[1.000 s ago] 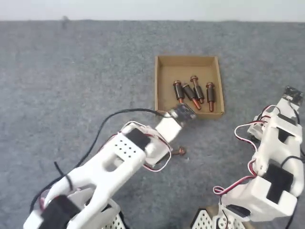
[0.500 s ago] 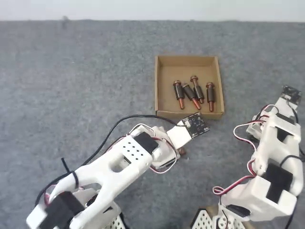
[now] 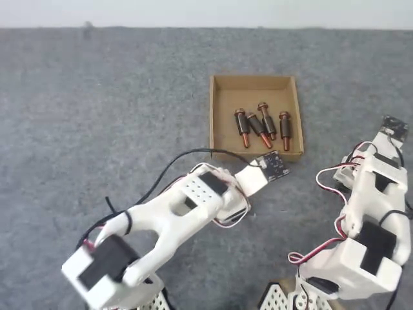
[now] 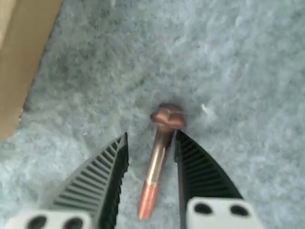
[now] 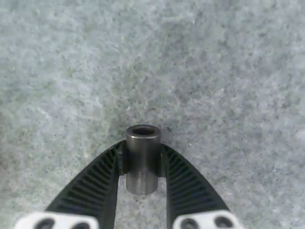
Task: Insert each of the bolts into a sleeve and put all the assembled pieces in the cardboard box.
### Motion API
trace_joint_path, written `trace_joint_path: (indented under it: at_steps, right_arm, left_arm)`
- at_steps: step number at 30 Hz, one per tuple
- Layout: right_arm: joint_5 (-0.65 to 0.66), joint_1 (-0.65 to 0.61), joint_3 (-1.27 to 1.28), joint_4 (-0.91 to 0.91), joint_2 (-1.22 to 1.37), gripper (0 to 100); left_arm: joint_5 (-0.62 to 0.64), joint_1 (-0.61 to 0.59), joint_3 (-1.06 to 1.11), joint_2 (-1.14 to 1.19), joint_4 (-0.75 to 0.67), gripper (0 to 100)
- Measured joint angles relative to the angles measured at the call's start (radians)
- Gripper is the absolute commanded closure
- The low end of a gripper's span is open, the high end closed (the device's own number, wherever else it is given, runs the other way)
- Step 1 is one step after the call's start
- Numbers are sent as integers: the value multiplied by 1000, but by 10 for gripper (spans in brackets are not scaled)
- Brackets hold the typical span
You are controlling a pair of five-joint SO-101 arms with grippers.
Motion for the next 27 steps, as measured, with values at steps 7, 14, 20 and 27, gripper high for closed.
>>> trace_joint_path:
  at_steps: [7,14,20,27]
  right_arm:
    - [0,0,0,0,0,992]
    - [0,0,0,0,0,992]
    - [0,0,0,0,0,992]
    - [0,0,0,0,0,992]
  left_arm:
    - [0,5,-94,112,37,849]
    - [60,25,-193,206,106,982]
    - [68,52,-281,273,180,990]
    - [118,49,-299,282,204,990]
